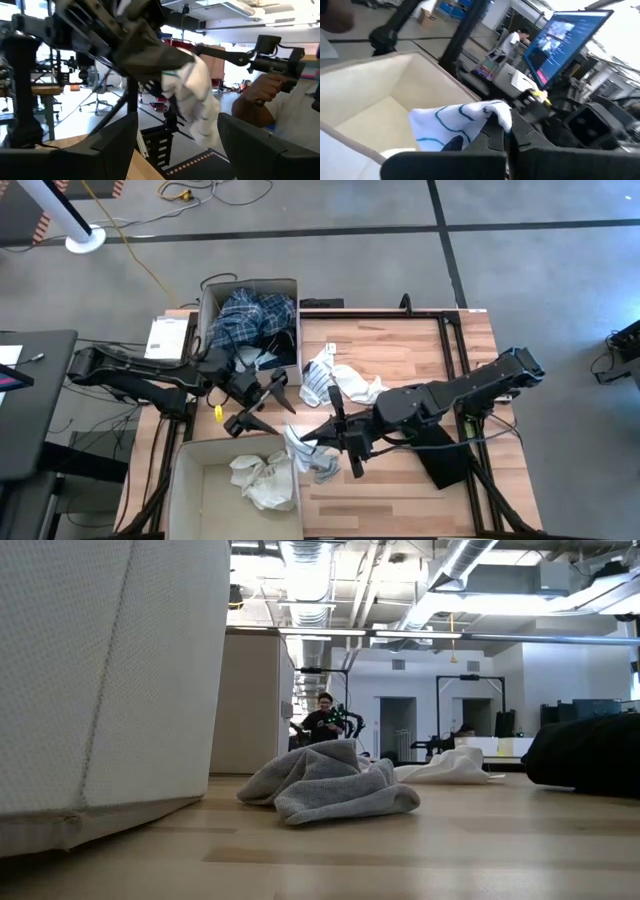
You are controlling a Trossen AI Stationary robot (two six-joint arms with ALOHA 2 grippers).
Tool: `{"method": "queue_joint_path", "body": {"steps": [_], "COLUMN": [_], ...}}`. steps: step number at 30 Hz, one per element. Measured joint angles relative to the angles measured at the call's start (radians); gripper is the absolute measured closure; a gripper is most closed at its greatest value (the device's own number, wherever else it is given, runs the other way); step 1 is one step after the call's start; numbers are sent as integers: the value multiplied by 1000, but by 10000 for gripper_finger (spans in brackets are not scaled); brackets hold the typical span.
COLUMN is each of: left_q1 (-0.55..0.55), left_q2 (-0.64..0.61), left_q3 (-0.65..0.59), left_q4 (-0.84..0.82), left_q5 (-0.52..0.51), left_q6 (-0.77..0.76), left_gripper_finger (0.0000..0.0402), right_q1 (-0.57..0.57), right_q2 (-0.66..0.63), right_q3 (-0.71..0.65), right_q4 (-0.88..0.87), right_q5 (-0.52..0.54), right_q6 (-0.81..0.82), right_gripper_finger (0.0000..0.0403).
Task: Sort clothes
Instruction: Put the right white striped sock into the bottom light brown laundry organizer
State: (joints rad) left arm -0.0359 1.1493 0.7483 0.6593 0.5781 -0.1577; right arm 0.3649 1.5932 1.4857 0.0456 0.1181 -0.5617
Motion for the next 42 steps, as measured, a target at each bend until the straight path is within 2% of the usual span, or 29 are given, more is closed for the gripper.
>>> {"method": "queue_joint_path", "body": {"steps": [8, 11, 14, 20, 26, 32, 37, 42], "left_q1": [-60, -74, -83, -87, -91, -114, -154, -226], "left_q2": [51, 70, 81, 82, 65, -10, -110, -208], "left_q3": [37, 55, 66, 70, 70, 70, 70, 70], "left_q4": [-16, -18, -19, -37, -122, -236, -384, -570], "left_q5": [5, -23, -55, -86, -90, -121, -179, -185], "left_q6": [3, 10, 34, 84, 177, 244, 292, 283], "left_gripper_finger": [135, 136, 154, 243, 379, 396, 398, 399], "right_q1": [-35, -50, -58, -58, -41, -12, 10, 31], "right_q2": [0, -1, 14, 40, 42, 40, 39, 39], "right_q3": [0, 0, 0, 0, 0, 0, 0, 0], "right_q4": [7, 4, 9, -1, -2, -55, -103, -178], "right_q5": [19, 19, 20, 35, 48, 149, 229, 280], "right_q6": [-16, -13, -6, -5, -5, 13, 60, 136], "right_gripper_finger": [403, 403, 403, 399, 386, 327, 246, 166]}}
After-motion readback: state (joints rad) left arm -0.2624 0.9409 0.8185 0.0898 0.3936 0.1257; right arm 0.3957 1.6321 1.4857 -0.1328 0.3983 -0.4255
